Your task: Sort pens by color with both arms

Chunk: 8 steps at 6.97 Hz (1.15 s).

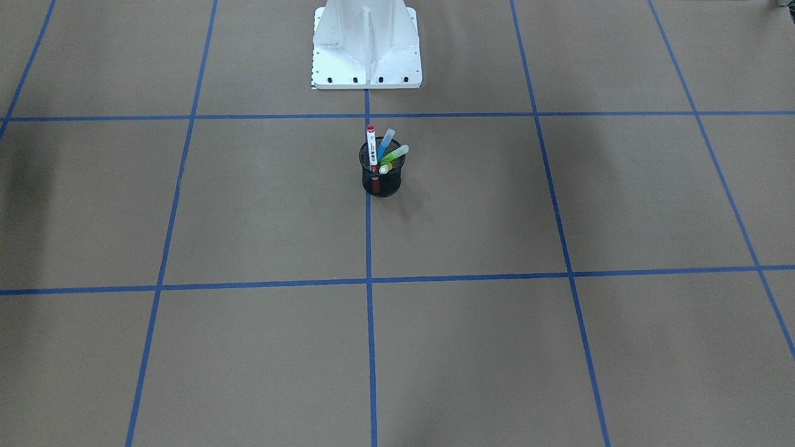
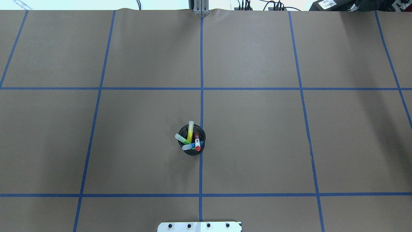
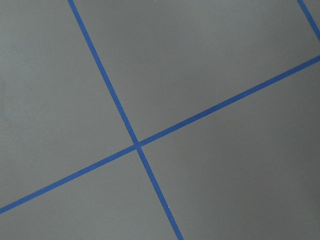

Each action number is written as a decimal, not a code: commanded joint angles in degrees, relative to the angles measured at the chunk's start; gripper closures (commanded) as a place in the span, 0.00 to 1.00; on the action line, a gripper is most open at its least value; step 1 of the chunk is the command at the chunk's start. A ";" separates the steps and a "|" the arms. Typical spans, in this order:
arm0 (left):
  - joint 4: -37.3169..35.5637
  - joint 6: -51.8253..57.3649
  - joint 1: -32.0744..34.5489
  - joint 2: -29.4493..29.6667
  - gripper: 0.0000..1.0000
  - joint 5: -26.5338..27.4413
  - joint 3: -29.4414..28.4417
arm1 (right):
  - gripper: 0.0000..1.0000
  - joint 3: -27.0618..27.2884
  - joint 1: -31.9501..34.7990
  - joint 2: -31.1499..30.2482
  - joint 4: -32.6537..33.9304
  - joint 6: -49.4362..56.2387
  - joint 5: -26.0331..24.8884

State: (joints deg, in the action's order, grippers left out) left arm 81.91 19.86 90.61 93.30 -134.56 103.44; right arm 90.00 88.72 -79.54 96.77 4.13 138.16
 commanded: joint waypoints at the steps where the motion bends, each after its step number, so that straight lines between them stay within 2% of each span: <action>1: 0.00 0.00 -0.08 0.04 0.01 0.00 0.09 | 0.01 0.09 0.05 -0.01 0.00 -0.09 0.17; 3: 0.00 0.00 0.00 0.04 0.01 0.00 0.01 | 0.01 0.78 -0.04 0.78 0.00 -1.92 0.52; 4: 0.00 0.00 -0.08 -0.05 0.01 0.00 0.01 | 0.01 1.40 -0.22 1.31 -0.26 -7.59 0.70; 6: 0.00 0.00 -0.09 -0.05 0.01 0.00 -0.08 | 0.01 3.24 -1.62 1.93 -4.98 -9.04 0.61; 7: 0.00 0.00 0.00 0.04 0.01 0.00 0.09 | 0.01 3.51 -2.84 2.45 -5.36 -15.14 1.40; 8: 0.00 0.00 0.00 0.04 0.01 0.00 0.01 | 0.01 3.17 -7.03 5.41 -5.27 -25.91 1.41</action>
State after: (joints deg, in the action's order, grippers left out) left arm 81.91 19.86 90.57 93.30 -134.56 103.46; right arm 93.21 85.37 -76.58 91.95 -11.42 139.30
